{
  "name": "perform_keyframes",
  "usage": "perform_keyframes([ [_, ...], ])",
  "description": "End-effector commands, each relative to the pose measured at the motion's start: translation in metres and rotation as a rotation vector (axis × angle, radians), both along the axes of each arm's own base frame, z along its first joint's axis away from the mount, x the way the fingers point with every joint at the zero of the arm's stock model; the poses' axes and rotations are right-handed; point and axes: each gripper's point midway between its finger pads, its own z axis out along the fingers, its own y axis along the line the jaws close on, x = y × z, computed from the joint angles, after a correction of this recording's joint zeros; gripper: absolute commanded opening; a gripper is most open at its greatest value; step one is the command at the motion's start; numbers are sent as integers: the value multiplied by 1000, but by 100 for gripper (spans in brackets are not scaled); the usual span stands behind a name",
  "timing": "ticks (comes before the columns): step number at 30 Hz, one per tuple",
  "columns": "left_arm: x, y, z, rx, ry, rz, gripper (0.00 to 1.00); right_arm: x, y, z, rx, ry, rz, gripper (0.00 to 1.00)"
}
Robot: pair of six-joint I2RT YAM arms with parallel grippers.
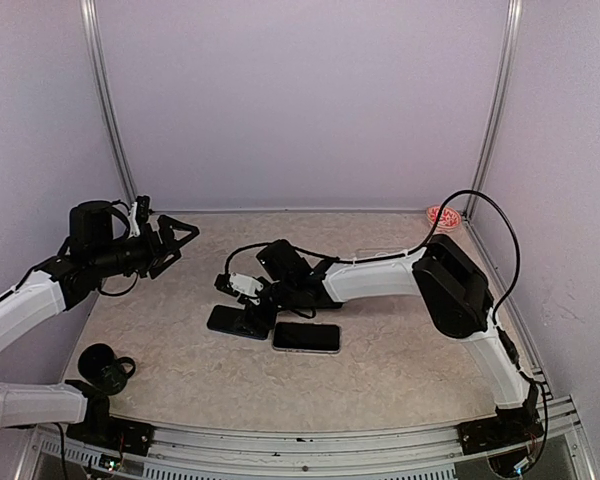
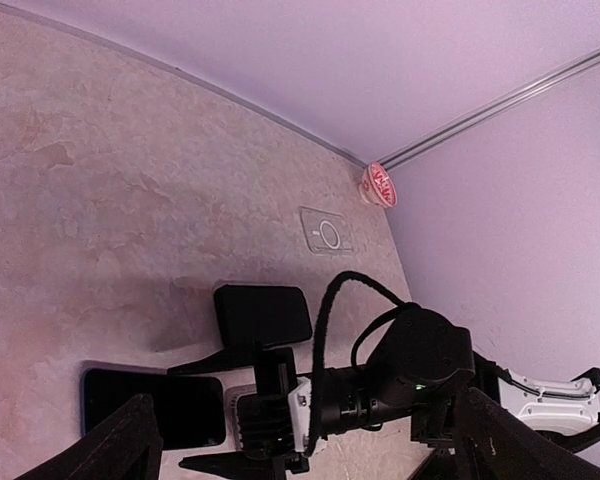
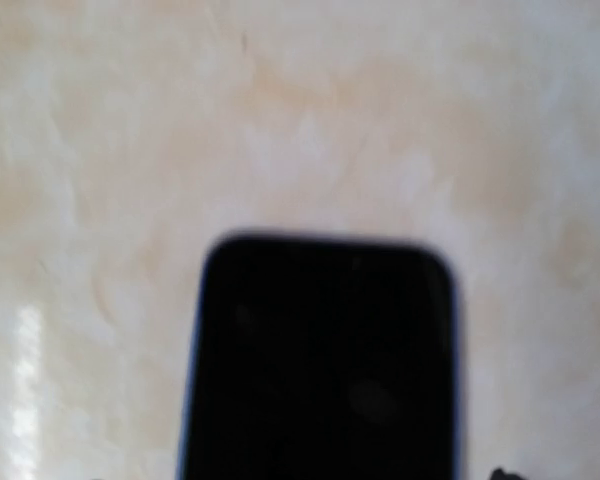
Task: Put the phone into the phone case
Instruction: Adjust the phone at the center of the board, then pick up the phone case from the corner of the board.
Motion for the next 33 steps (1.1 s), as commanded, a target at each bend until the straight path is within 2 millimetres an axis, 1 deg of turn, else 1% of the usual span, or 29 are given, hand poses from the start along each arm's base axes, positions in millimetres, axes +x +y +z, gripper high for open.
perform_keyframes([
  [1,-3,8,-1,19,-15,15,99,-7,11,65,147,-55,18,79],
  [3,-4,8,-1,19,-17,15,99,-6,12,75,174,-71,15,79],
  [5,-4,9,-1,17,-17,16,99,-6,12,81,181,-78,14,79],
  [9,-5,10,-2,17,-18,17,99,-3,6,85,164,-102,-9,79],
  [11,-6,10,-2,18,-16,15,99,6,-1,88,143,-145,-50,82],
  [13,-6,11,-2,21,-18,17,99,18,-17,83,94,-168,-108,86],
  [14,-7,11,-2,21,-19,17,99,24,-26,86,80,-176,-136,88],
  [16,-7,13,-1,23,-23,20,99,43,-49,88,61,-177,-213,91],
  [18,-8,14,-1,22,-24,22,99,66,-77,90,46,-173,-314,95],
  [20,-8,14,-3,22,-24,20,99,91,-110,90,31,-152,-434,96],
  [23,-8,12,-4,15,-21,14,99,126,-160,84,19,-114,-614,96],
  [26,-8,12,-5,10,-18,10,99,157,-212,75,12,-75,-777,92],
  [27,-8,12,-6,10,-16,10,99,164,-225,72,10,-67,-815,91],
  [30,-9,11,-6,11,-15,6,99,182,-255,64,-15,-57,-901,90],
  [31,-9,11,-6,11,-16,4,99,188,-263,60,-28,-58,-926,89],
  [33,-10,11,-8,14,-13,5,99,197,-272,53,-48,-54,-955,88],
])
